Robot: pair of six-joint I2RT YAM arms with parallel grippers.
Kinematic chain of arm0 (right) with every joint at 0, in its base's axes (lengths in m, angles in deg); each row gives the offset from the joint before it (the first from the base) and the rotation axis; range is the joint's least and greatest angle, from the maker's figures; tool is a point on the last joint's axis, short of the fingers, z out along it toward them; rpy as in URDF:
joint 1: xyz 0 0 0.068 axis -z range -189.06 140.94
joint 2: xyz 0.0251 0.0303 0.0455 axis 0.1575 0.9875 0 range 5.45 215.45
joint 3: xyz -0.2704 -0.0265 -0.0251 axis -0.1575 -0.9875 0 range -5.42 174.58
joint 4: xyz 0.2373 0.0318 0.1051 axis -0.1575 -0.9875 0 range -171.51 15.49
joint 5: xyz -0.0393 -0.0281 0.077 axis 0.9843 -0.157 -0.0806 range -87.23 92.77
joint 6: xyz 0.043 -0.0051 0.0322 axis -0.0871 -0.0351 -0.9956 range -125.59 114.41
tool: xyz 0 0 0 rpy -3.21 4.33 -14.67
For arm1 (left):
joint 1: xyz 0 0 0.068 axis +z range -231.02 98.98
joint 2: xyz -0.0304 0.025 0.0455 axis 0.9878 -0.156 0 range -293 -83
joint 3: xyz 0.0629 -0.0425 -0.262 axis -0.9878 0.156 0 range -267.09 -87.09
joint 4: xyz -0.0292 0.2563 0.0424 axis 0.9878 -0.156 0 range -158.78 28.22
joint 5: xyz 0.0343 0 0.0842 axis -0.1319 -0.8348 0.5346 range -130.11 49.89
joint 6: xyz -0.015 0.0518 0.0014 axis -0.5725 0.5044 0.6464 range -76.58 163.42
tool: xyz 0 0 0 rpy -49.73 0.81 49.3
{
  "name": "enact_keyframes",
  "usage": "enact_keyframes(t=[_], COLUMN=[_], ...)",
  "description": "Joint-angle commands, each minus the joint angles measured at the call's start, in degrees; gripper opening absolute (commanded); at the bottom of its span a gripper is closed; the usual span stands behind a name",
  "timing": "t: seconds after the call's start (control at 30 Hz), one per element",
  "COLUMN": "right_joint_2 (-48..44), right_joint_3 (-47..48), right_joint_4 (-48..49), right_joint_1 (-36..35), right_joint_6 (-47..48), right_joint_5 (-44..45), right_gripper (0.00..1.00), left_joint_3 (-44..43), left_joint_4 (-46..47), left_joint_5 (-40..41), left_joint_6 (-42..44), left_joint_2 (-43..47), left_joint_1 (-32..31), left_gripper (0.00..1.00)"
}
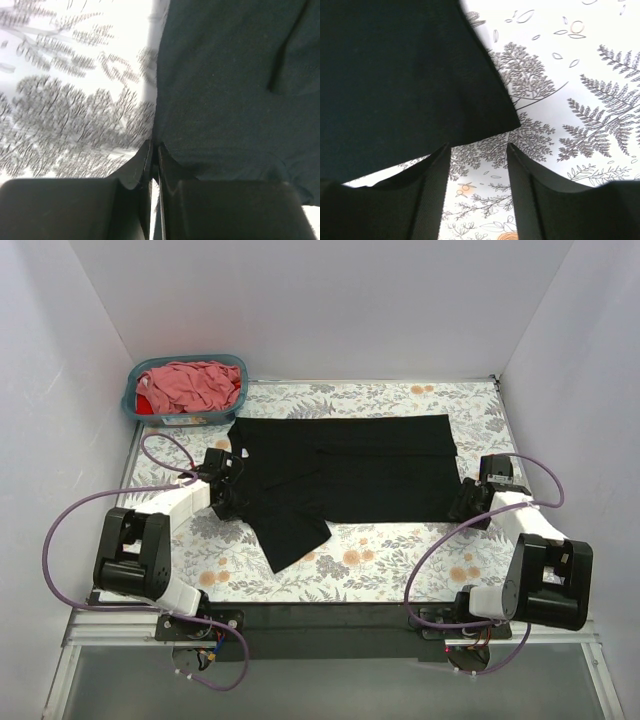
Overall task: Fold and stack the t-shirts
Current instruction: Fold the tshirt
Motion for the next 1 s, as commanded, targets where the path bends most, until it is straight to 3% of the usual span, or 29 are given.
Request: enact_keyframes(t=[0.0, 0.37, 0.97], right_joint_2=[1.4, 5.2, 2.4], right_joint_3=[2.6, 3.8, 2.9], right_joint_4=[0.4, 1.6, 5.0], right_joint_1=[1.8, 5.1, 9.1], right_joint_6=[0.5, 0.8, -1.4], right_joint_5=[0.7, -2.4, -7.9], right_gripper=[0.54, 0.51, 0.48], left_joint_3=[1.3, 1.1, 0.6], left_joint_4=[-3.0, -3.3, -4.0], left_joint_5=[0.9, 0.6, 0.4], left_joint_6=[1.4, 2.3, 2.5], left_joint_2=[4.0, 5.2, 5.1], left_joint_1=[-0.1, -0.1, -0.1], left_gripper=[0.0, 0.0, 0.0])
